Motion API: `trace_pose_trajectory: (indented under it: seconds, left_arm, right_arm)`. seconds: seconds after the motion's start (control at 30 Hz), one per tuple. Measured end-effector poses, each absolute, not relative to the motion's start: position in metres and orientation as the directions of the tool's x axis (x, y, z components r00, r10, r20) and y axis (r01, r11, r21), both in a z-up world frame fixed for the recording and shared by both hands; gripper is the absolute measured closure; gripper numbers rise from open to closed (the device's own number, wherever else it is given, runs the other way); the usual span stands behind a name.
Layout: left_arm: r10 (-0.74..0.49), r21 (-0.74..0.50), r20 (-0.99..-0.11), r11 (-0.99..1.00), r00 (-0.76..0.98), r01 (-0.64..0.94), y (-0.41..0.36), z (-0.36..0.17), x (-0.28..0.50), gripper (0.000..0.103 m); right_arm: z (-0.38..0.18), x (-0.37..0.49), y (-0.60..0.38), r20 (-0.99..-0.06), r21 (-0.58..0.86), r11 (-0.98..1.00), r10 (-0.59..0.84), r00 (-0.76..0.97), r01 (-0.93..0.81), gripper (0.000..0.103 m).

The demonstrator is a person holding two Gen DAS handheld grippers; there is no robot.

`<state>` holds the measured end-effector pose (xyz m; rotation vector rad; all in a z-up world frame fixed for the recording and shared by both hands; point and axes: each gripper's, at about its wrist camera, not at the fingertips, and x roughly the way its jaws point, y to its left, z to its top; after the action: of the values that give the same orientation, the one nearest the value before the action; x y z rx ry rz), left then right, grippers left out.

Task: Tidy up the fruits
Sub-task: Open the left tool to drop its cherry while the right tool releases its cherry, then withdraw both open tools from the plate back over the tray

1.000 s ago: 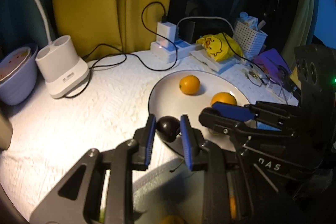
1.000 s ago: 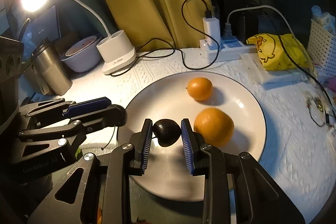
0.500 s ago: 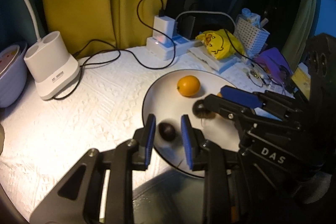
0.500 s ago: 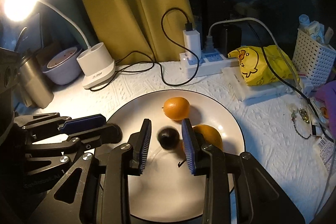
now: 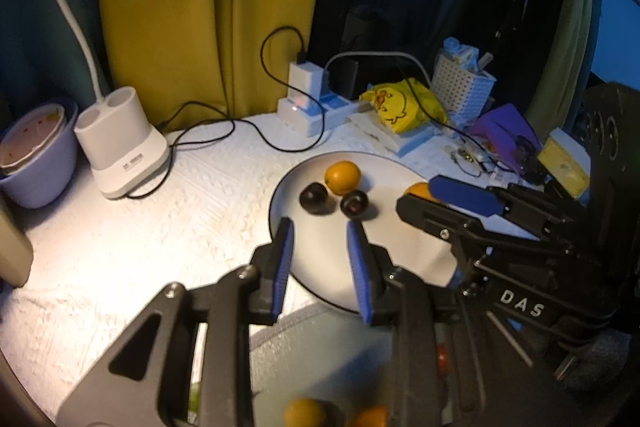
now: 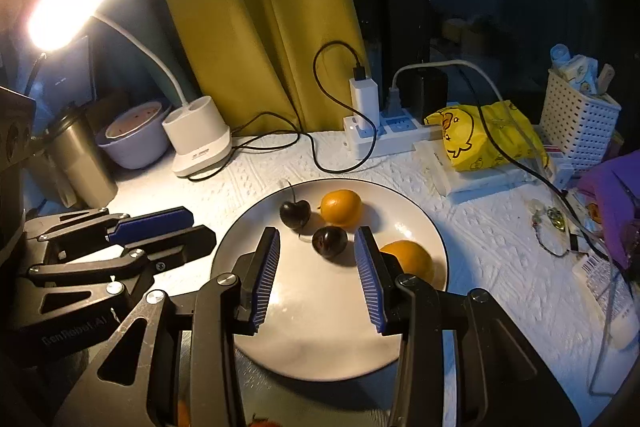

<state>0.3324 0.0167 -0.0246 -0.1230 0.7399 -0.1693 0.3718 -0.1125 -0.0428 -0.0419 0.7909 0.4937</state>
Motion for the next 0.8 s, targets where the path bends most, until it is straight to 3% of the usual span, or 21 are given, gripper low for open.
trace_pose_trajectory:
  seconds: [0.8]
  left_arm:
    - [-0.182, -0.175, -0.592, 0.980, 0.785, 0.096, 0.016, 0.003, 0.235, 0.060]
  right_arm:
    - [-0.015, 0.285, -0.125, -0.672, 0.147, 0.878, 0.427, 0.605, -0.456, 0.062]
